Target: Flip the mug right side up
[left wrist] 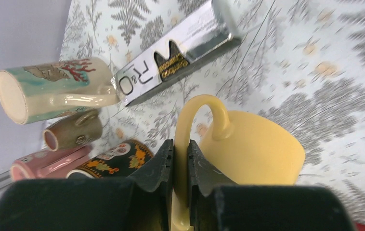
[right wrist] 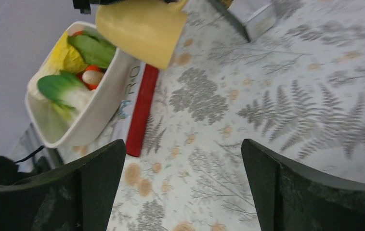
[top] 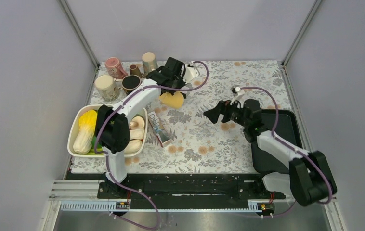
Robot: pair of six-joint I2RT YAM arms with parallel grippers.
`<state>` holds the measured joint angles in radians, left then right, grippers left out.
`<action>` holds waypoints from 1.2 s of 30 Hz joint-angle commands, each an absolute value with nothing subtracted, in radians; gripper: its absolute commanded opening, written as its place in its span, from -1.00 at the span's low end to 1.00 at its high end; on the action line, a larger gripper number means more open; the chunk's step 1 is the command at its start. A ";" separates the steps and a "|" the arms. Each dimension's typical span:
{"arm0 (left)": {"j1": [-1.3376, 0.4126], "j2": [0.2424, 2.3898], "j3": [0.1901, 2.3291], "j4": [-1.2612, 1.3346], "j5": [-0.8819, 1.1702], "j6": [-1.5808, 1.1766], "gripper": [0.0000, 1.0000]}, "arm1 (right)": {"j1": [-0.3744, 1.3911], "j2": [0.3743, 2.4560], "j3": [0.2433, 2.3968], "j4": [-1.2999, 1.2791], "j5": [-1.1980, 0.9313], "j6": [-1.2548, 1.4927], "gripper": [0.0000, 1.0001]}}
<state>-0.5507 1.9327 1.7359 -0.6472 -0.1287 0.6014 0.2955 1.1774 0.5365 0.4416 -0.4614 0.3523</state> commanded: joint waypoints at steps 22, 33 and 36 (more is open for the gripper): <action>-0.566 1.784 1.947 -0.808 0.350 0.151 -1.00 | 0.475 1.673 0.823 1.214 -0.769 1.064 0.02; -0.435 1.693 1.891 -0.837 0.205 0.184 0.98 | 0.359 1.375 1.090 -0.291 -0.215 0.192 -1.00; -0.367 1.621 1.815 -0.818 0.220 0.194 0.98 | 0.296 1.397 1.238 -0.589 0.034 0.053 -1.00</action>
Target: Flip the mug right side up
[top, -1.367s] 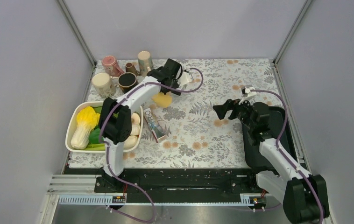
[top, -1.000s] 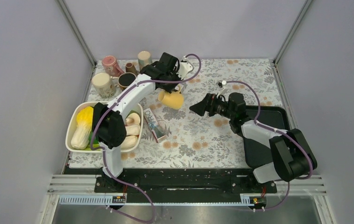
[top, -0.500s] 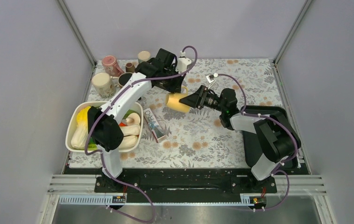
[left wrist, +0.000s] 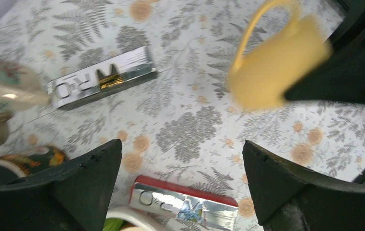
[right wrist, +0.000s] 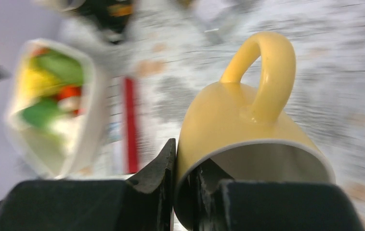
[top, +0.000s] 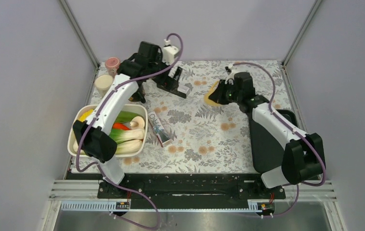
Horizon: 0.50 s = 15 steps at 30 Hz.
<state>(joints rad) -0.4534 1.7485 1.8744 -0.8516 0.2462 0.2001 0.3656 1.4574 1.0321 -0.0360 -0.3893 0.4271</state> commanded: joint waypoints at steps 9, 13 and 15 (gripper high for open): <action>-0.297 1.488 1.502 -0.698 0.191 0.252 0.98 | 0.092 1.577 1.394 -0.912 0.271 -0.040 -1.00; -0.282 1.465 1.419 -0.678 0.196 0.277 0.98 | -0.092 1.620 1.405 -0.890 0.263 -0.006 -1.00; -0.275 1.449 1.387 -0.663 0.197 0.287 0.98 | -0.152 1.640 1.411 -0.882 0.221 -0.006 -1.00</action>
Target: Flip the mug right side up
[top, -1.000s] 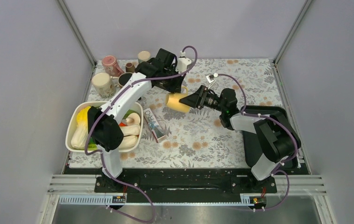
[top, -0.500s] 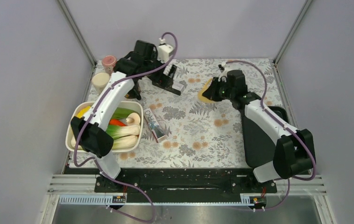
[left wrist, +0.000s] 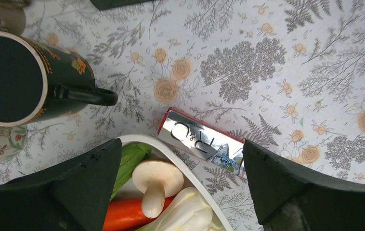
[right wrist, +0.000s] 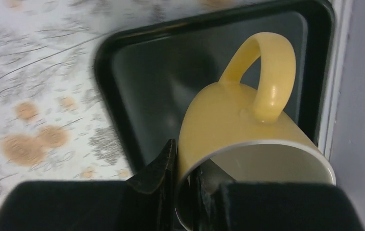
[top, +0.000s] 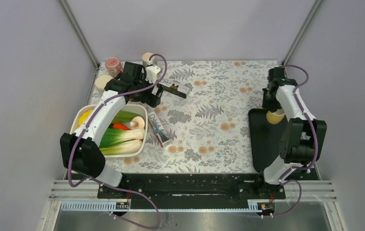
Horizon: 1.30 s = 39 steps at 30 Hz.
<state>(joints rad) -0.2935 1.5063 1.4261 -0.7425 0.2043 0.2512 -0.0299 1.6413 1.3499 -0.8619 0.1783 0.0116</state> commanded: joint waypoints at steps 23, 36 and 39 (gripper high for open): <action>-0.263 1.492 1.360 -0.656 0.217 0.365 0.98 | -0.357 1.868 1.449 -0.776 0.067 0.047 0.13; -0.302 1.813 1.633 -0.756 -0.183 1.270 0.64 | -0.341 1.603 1.430 -0.809 0.063 0.063 0.99; -0.305 1.821 1.551 -0.696 -0.266 1.496 0.58 | -0.320 1.553 1.425 -0.803 0.009 0.061 0.99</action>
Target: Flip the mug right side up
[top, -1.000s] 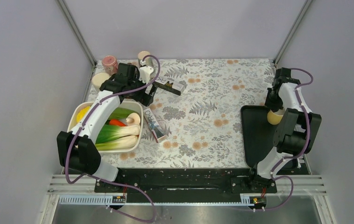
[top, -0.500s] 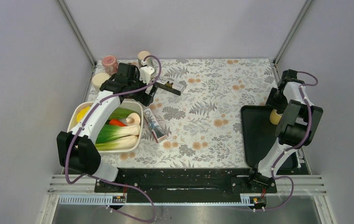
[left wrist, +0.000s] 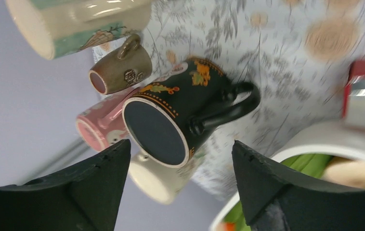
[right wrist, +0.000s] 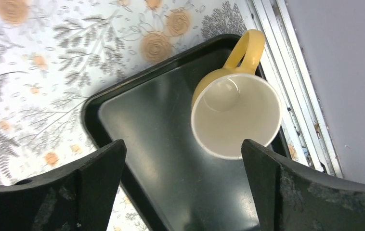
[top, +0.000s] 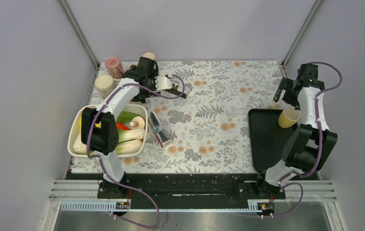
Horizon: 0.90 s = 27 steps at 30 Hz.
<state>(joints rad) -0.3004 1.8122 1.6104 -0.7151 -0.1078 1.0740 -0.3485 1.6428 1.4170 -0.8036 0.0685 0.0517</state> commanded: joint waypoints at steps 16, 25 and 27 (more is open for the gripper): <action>-0.311 1.984 1.447 -0.466 -0.343 1.708 0.16 | -0.232 1.511 1.410 -0.783 -0.061 0.022 0.99; -0.323 2.114 1.492 -0.309 -0.469 1.722 -0.86 | -0.194 1.480 1.407 -0.767 -0.121 -0.005 0.99; -0.328 2.111 1.509 -0.306 -0.454 1.692 -1.00 | -0.190 1.466 1.400 -0.759 -0.120 -0.006 0.99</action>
<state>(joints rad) -0.3210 2.0930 1.4639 -0.3756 -0.4160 1.7111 -0.2020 1.5269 1.4055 -0.7956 -0.0860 0.0208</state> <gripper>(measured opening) 0.139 0.993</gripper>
